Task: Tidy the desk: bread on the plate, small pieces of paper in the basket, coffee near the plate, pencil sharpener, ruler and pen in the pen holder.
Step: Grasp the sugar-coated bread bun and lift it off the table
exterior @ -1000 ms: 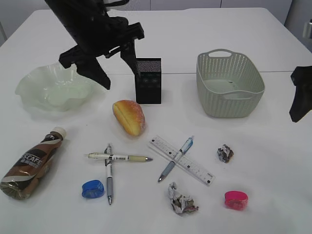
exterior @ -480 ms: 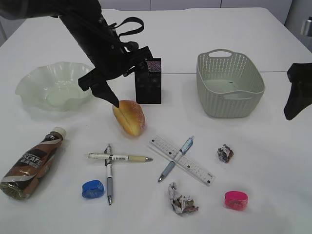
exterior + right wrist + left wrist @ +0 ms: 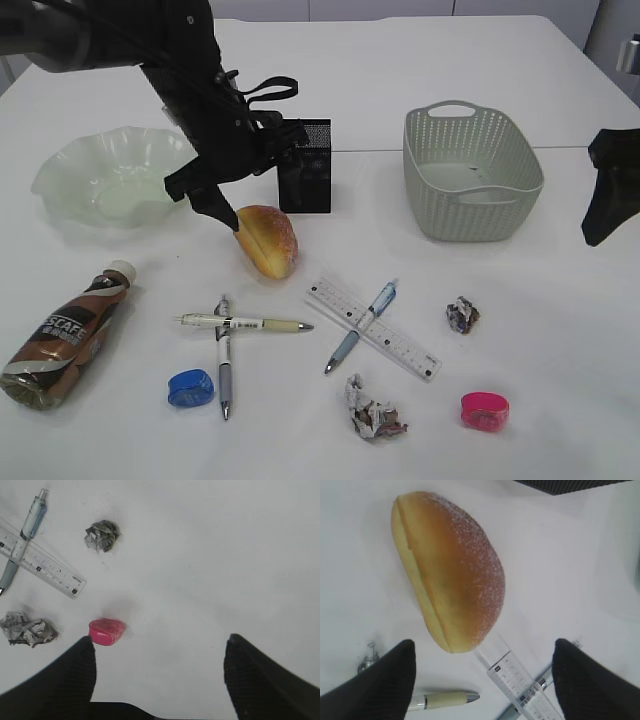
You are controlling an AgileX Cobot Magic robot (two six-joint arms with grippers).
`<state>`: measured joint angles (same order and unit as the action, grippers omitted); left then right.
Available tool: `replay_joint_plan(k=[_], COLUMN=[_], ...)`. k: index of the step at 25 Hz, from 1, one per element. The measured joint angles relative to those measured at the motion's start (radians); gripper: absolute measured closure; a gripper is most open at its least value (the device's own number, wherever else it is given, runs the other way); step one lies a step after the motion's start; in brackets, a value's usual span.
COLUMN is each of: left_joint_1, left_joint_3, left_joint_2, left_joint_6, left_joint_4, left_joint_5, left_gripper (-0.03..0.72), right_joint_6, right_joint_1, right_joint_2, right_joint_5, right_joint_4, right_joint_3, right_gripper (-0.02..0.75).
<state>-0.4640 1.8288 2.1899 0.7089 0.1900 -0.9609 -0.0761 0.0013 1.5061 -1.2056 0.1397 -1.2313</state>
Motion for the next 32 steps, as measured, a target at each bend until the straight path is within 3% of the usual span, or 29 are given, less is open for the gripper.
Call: replay_joint_plan(k=[26, 32], left_joint_1=[0.042, 0.042], left_joint_3=[0.000, 0.000], left_joint_2=[0.078, 0.119], left_joint_6=[0.025, 0.025], left_joint_4=[-0.007, 0.034], left_joint_5=[0.096, 0.098], left_gripper=[0.066, 0.066], right_joint_6=[0.000, 0.000], right_joint_1=[0.000, 0.000], right_joint_2=[0.000, 0.000], right_joint_5=[0.004, 0.006], right_joint_4=[0.000, 0.000], right_joint_3=[0.000, 0.000], right_gripper=[0.154, 0.153])
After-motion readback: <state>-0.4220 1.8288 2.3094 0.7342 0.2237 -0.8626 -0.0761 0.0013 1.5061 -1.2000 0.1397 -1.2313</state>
